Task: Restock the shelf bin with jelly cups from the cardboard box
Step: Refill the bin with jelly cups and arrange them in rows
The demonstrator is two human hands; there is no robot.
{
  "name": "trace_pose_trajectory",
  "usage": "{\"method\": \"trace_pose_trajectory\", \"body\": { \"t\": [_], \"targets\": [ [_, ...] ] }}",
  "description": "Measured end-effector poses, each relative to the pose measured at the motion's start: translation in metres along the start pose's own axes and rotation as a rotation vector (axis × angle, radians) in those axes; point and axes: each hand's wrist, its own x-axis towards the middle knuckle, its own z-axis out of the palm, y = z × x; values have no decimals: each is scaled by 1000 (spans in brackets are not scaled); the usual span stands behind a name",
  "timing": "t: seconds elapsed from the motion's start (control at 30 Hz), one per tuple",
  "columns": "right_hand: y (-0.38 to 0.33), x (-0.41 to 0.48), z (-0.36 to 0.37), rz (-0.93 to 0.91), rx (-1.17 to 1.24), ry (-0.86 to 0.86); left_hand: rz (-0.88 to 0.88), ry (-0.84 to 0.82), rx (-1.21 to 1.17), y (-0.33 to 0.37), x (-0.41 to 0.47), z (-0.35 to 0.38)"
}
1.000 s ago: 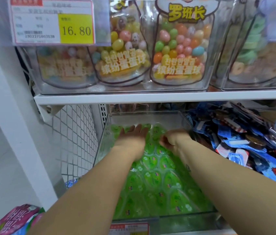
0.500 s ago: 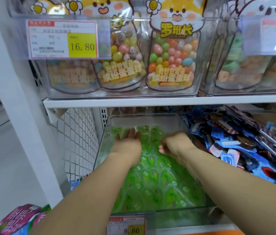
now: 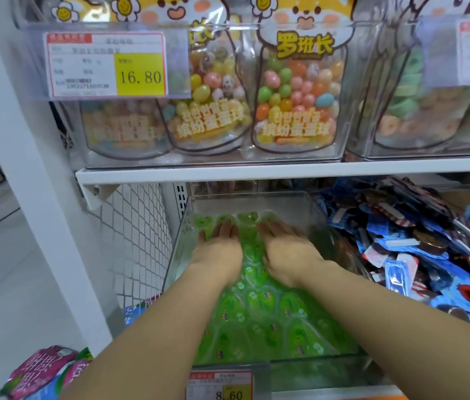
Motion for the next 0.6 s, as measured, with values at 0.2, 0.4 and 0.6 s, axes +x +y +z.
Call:
{"method": "trace_pose_trajectory", "body": {
  "t": [0.2, 0.4, 0.6],
  "targets": [
    [-1, 1, 2, -17, 36, 12, 0, 56, 7, -4, 7, 1],
    [0, 3, 1, -14, 37, 50, -6, 91, 85, -3, 8, 3],
    [-2, 5, -1, -5, 48, 30, -11, 91, 80, -3, 7, 2]
  ]
}}
